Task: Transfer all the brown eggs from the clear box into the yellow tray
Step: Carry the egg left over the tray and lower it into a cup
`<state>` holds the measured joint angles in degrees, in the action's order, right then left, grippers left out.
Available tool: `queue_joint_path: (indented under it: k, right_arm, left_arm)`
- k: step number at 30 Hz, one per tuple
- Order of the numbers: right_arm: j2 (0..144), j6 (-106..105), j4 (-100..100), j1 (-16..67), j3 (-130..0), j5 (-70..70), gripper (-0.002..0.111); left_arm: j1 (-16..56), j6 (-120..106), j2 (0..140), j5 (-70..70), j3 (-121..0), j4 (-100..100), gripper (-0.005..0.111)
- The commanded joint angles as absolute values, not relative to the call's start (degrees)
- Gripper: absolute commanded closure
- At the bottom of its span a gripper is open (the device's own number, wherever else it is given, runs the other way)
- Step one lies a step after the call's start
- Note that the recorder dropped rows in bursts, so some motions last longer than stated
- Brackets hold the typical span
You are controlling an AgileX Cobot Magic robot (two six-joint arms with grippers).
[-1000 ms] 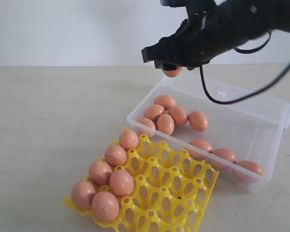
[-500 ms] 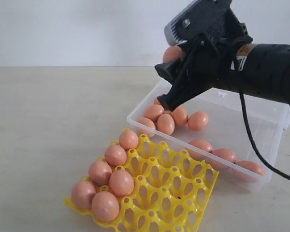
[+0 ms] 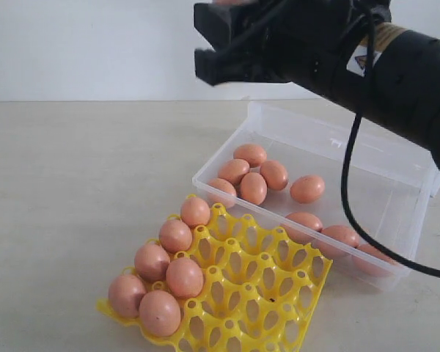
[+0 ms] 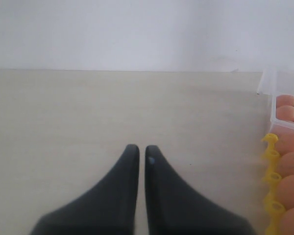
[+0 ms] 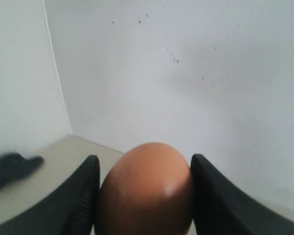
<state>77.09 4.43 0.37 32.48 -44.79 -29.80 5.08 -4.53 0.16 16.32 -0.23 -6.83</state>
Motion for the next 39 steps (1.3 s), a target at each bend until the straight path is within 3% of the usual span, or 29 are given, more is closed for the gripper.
queue_joint_path:
  k: [1,6,13,25,39]
  right_arm:
    - [80.6,23.8,-2.2,32.6,-44.7,-29.2,0.108]
    - [90.4,36.4,-6.4,32.5,-44.7,-36.5,0.108]
    - [103.9,59.2,-17.8,32.5,-44.7,-69.8,0.108]
    - [107.9,50.4,-27.5,32.5,-44.6,-69.8,0.108]
    - [107.9,37.9,-27.1,32.5,-44.6,-45.4,0.108]
  left_arm:
    - [5.4,-4.5,0.0,16.3,0.0,-6.7,0.103]
    - [5.4,-4.5,0.0,16.0,0.0,-6.7,0.103]
    - [5.4,-4.5,0.0,16.0,0.0,-6.7,0.103]
    - [5.4,-4.5,0.0,16.0,0.0,-6.7,0.103]
    - [5.4,-4.5,0.0,16.0,0.0,-6.7,0.103]
